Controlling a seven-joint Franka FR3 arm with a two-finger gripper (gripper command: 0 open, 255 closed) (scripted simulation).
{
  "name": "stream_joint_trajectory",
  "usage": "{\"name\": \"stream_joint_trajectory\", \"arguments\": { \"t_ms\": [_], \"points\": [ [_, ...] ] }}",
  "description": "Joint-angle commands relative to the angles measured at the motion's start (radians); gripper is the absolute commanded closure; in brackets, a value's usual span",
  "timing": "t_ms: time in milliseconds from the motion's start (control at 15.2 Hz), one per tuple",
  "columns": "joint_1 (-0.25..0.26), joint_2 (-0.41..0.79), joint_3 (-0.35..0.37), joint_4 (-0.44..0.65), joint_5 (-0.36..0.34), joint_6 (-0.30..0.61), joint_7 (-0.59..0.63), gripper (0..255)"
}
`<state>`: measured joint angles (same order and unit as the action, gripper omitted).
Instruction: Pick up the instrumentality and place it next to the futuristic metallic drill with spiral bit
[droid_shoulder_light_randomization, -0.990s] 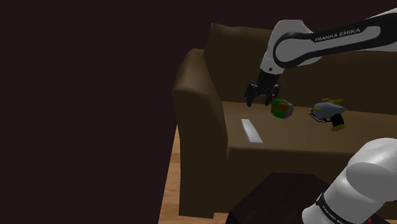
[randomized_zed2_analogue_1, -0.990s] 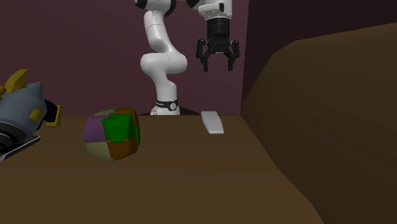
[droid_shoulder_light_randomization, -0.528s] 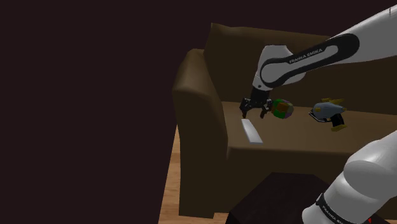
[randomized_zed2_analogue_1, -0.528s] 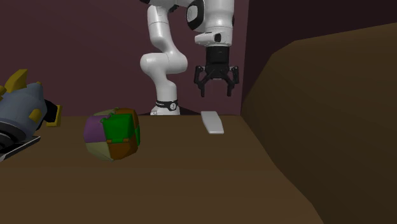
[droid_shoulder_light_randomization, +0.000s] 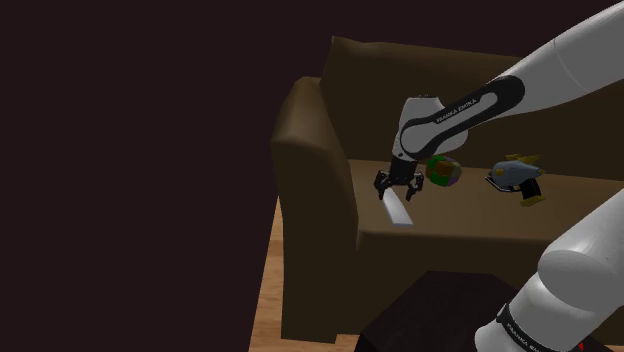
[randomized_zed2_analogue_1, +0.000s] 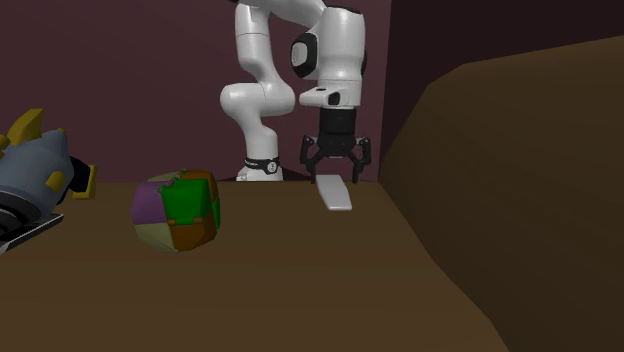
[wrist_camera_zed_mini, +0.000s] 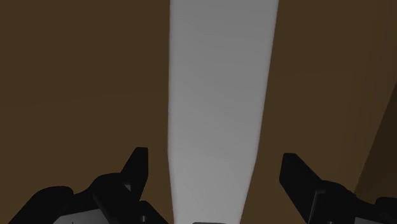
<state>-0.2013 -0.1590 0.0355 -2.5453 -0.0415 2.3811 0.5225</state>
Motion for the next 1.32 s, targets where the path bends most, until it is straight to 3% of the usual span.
{"name": "stream_joint_trajectory", "arguments": {
  "t_ms": [0,660,726,1254],
  "points": [
    [-0.001,0.020,0.000,-0.015,-0.003,0.036,0.003,0],
    [-0.002,0.038,0.000,-0.021,-0.005,0.060,0.005,0],
    [-0.002,0.038,0.000,-0.021,-0.005,0.060,0.005,255],
    [-0.002,0.038,0.000,-0.021,-0.005,0.060,0.005,255]
  ]
}}
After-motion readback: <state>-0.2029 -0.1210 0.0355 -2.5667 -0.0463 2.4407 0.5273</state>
